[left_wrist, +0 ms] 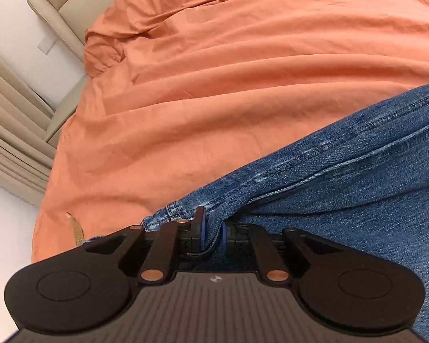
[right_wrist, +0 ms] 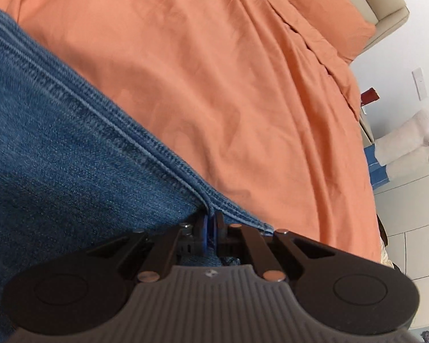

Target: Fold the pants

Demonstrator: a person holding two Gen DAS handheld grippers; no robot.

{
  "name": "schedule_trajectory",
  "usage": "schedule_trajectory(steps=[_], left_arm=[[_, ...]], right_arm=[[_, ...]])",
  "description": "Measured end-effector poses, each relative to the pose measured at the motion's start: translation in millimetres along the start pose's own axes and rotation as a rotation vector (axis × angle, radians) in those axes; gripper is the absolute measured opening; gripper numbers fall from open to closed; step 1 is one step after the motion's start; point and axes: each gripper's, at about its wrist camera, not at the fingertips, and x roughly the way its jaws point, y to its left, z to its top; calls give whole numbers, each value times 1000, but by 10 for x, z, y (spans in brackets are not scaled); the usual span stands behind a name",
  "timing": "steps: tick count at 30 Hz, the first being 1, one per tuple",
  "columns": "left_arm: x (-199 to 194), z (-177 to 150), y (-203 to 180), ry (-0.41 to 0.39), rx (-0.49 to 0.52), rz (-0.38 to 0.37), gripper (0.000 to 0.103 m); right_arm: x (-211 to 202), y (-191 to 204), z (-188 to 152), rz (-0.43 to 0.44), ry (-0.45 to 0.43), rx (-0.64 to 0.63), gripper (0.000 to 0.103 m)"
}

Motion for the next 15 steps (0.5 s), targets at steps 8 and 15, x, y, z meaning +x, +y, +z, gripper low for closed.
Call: schedule_trajectory(steps=[8,15], left_arm=[[-560,-50,155,-135,-40,33,11],[-275,237,35,-73,-40,49,12]], right_arm=[[-507,-234,-178,-41,-111,85,0],[-338,-148,22,-71,-68,124,0]])
